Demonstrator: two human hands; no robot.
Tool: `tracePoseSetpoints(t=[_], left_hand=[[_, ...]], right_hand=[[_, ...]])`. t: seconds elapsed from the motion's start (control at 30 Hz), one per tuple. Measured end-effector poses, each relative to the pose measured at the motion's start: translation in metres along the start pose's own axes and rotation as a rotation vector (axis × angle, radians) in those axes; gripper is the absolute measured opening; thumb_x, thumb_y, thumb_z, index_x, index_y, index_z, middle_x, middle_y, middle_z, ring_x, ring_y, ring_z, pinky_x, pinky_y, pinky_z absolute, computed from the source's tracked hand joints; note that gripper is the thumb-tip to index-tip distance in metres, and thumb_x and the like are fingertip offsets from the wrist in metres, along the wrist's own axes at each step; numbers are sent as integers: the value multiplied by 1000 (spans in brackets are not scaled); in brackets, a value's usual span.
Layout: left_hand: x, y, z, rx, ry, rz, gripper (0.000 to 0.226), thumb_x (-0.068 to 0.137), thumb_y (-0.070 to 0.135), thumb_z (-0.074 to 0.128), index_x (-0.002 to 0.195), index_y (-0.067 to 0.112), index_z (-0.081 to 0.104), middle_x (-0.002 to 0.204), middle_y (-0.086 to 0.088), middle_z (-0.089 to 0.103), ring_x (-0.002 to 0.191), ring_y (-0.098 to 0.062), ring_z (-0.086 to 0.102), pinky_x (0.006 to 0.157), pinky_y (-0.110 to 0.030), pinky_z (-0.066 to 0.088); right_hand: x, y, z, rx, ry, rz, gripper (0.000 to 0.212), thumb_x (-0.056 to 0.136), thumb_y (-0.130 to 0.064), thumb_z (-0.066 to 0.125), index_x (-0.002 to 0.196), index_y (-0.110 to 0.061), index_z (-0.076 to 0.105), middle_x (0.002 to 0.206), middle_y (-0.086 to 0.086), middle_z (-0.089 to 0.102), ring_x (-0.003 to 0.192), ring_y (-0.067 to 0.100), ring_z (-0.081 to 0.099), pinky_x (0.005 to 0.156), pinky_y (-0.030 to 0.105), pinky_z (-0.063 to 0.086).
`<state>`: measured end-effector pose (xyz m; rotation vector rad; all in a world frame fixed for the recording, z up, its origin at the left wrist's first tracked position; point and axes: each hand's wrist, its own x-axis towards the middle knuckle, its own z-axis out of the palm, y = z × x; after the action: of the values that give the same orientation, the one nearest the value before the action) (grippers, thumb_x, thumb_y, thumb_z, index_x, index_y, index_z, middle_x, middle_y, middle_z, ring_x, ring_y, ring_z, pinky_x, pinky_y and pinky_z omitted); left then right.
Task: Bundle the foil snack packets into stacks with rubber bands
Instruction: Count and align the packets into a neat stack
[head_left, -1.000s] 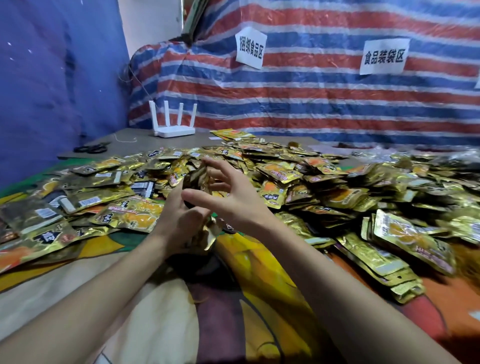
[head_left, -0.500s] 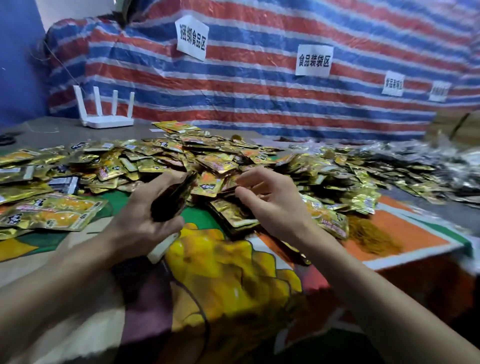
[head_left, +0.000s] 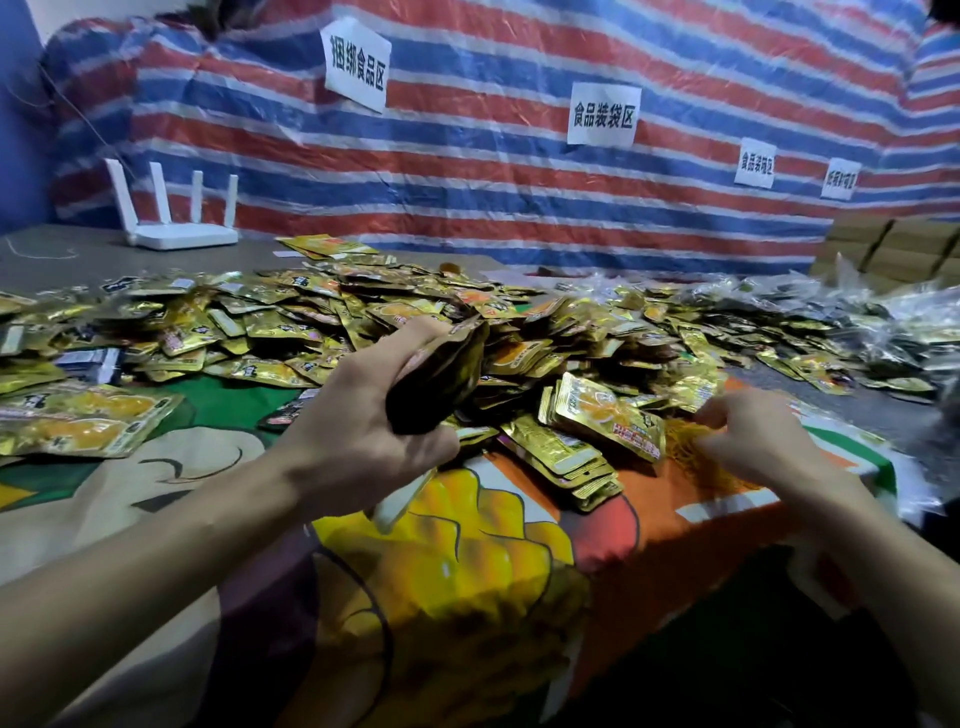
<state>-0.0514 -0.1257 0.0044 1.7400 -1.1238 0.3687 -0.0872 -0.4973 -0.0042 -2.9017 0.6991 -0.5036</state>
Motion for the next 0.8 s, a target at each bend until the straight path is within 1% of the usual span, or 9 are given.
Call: tracePoseSetpoints(t=[0.07, 0.17, 0.27, 0.33, 0.4, 0.5, 0.57, 0.67, 0.8], left_hand=[[1, -3, 1, 0, 5, -17, 39, 71, 15, 67, 109, 14, 57, 78, -19, 48, 65, -35, 43, 54, -45, 37], [1, -7, 2, -3, 0, -22, 39, 71, 22, 67, 107, 10, 57, 76, -13, 43, 62, -30, 39, 53, -40, 33], [-1, -10, 2, -25, 7, -32, 42, 70, 34, 62, 104, 10, 56, 75, -13, 41, 64, -32, 37, 54, -40, 31], [-2, -13, 0, -34, 23, -42, 41, 69, 36, 62, 103, 13, 55, 73, -13, 40, 64, -34, 38, 54, -41, 32], [-2, -13, -1, -18, 31, -45, 41, 69, 36, 62, 103, 14, 56, 75, -19, 42, 67, -39, 40, 54, -46, 34], [-2, -14, -4, 1, 39, -52, 43, 68, 36, 61, 102, 10, 58, 76, -24, 43, 69, -41, 40, 57, -50, 33], [-3, -13, -6, 0, 47, -66, 43, 68, 36, 61, 101, 9, 58, 74, -19, 43, 66, -38, 39, 56, -48, 33], [-4, -12, -8, 6, 54, -71, 25, 68, 34, 60, 91, 25, 56, 74, -11, 43, 60, -22, 36, 55, -39, 32], [-5, -10, -10, -8, 69, -87, 37, 65, 38, 59, 97, 20, 59, 76, -18, 47, 68, -36, 41, 59, -44, 34]], right_hand=[[1, 5, 8, -17, -10, -7, 19, 77, -3, 71, 89, -16, 78, 92, 13, 74, 86, 31, 68, 70, 33, 51], [6, 10, 14, -5, 35, -27, 16, 77, -3, 73, 72, -19, 75, 81, 11, 74, 77, 29, 67, 64, 29, 45], [12, 11, 12, 27, 87, -44, 10, 80, -7, 75, 76, -15, 80, 75, 6, 73, 67, 22, 60, 58, 25, 41], [14, 10, 8, 50, 76, -37, 11, 81, -8, 74, 74, -14, 79, 64, -2, 65, 61, 15, 58, 48, 18, 35], [15, 9, 4, 79, 56, -29, 11, 82, -8, 73, 74, -12, 77, 62, -1, 63, 59, 9, 57, 45, 16, 34], [16, 7, -5, 130, 67, -31, 8, 85, -10, 76, 78, -7, 77, 71, 8, 70, 66, 19, 63, 57, 26, 43], [17, 6, -11, 140, 77, -51, 9, 86, -10, 77, 78, -5, 77, 70, 6, 68, 68, 23, 64, 65, 31, 47], [19, 4, -14, 143, 80, -77, 11, 87, -5, 75, 76, -5, 76, 68, 5, 65, 72, 27, 66, 69, 35, 50], [22, 4, -16, 204, 125, -85, 5, 80, -3, 81, 82, -3, 76, 78, 12, 72, 76, 29, 69, 74, 38, 56]])
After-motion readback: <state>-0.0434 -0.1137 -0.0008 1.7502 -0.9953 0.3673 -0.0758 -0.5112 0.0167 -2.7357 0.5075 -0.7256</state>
